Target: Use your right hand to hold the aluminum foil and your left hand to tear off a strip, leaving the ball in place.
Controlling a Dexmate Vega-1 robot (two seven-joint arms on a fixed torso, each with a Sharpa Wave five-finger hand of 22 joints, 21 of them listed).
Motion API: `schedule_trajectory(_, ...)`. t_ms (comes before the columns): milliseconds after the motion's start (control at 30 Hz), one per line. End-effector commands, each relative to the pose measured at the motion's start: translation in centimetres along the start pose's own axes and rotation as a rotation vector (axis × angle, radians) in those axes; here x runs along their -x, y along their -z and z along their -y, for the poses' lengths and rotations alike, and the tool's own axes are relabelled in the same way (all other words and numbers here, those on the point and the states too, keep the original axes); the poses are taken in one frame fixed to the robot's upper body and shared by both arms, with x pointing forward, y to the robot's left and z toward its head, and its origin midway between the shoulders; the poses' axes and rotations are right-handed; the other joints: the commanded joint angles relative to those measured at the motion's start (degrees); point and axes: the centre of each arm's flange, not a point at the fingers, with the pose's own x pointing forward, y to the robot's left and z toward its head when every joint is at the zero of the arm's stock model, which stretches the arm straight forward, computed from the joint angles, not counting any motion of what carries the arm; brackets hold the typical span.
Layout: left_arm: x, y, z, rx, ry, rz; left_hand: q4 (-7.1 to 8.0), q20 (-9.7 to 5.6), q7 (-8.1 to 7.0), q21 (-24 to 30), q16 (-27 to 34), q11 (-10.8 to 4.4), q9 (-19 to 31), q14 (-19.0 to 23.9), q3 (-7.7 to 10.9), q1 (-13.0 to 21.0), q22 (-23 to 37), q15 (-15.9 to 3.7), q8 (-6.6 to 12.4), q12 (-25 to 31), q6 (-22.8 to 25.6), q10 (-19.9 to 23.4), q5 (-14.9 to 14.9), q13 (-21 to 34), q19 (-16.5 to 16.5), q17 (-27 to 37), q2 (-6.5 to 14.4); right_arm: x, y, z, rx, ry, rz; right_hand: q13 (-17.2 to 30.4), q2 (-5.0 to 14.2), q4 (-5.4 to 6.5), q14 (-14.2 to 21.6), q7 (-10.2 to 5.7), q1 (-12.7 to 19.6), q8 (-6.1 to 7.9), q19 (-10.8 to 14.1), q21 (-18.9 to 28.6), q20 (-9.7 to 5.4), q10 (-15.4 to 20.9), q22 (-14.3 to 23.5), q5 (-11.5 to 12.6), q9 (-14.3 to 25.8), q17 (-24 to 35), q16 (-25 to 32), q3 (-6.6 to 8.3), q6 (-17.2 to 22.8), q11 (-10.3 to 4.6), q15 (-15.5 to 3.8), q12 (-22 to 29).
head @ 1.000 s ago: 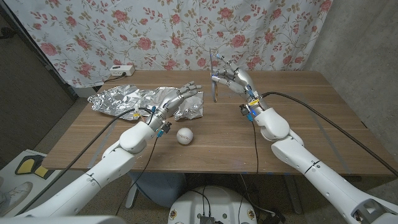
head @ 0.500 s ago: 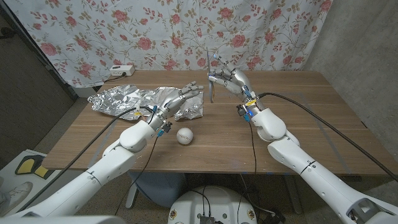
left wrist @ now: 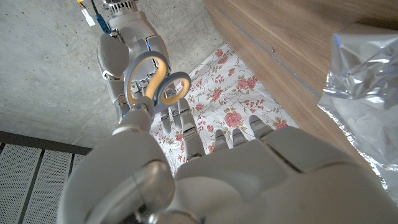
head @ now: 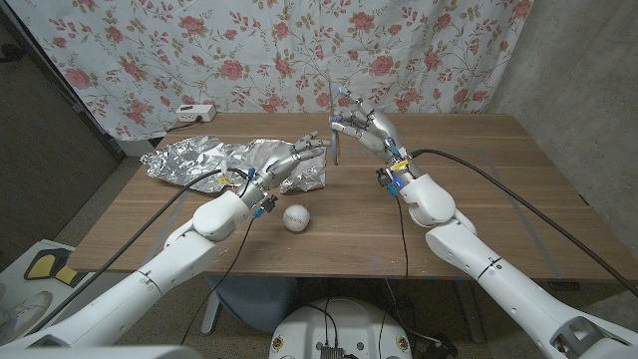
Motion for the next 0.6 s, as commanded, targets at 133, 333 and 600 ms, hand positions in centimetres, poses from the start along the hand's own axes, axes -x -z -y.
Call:
schedule_trajectory(133,-0.2,0.0,0.41,0.01,0.001,0.003,-0.12,0.03,0.21,-0.1,0.1,-0.65,0.2,-4.5,-0.36,0.5,0.2,0.58,-0.19,0.5,0.3,0.0,0.1,0.1,-0.3,0.1,-0.3,-0.27,0.41,-0.49,-0.017,-0.017,-0.003,0.1,0.79,-0.04,-0.2,-0.23,0.2,0.34,-0.1,-0.1,0.11,8.4,0.1,0.3,0.3,0.3,0.1,-0.42,0.3,-8.56,-10.39,0.4)
schedule_trajectory(333,-0.14,0.09,0.39,0.011,0.005,0.001,0.0,0.16,0.32,-0.1,0.2,-0.72,0.2,-4.5,-0.66,0.3,0.2,0.42,-0.33,0.6,0.4,0.0,0.1,0.1,-0.4,0.1,-0.5,-0.37,0.5,-0.81,-0.027,-0.021,-0.005,0.1,0.87,0.02,-0.3,-0.26,0.2,0.3,-0.1,-0.1,0.14,8.3,0.1,0.3,0.3,0.4,0.2,-0.48,0.3,-8.56,-10.36,0.5)
schedule_trajectory(600,-0.28,0.29,0.47,0.016,0.015,-0.003,0.15,0.27,0.52,0.0,0.2,-0.75,0.2,-4.6,-1.01,0.2,0.2,0.47,-0.56,0.7,0.5,0.1,0.1,0.1,-0.5,0.1,-0.8,-0.66,0.61,-1.19,-0.037,-0.02,0.0,0.2,0.9,0.04,-0.4,-0.29,0.2,0.28,-0.1,-0.1,0.11,8.2,0.1,0.3,0.3,0.5,0.1,-0.55,0.3,-8.57,-10.35,0.6)
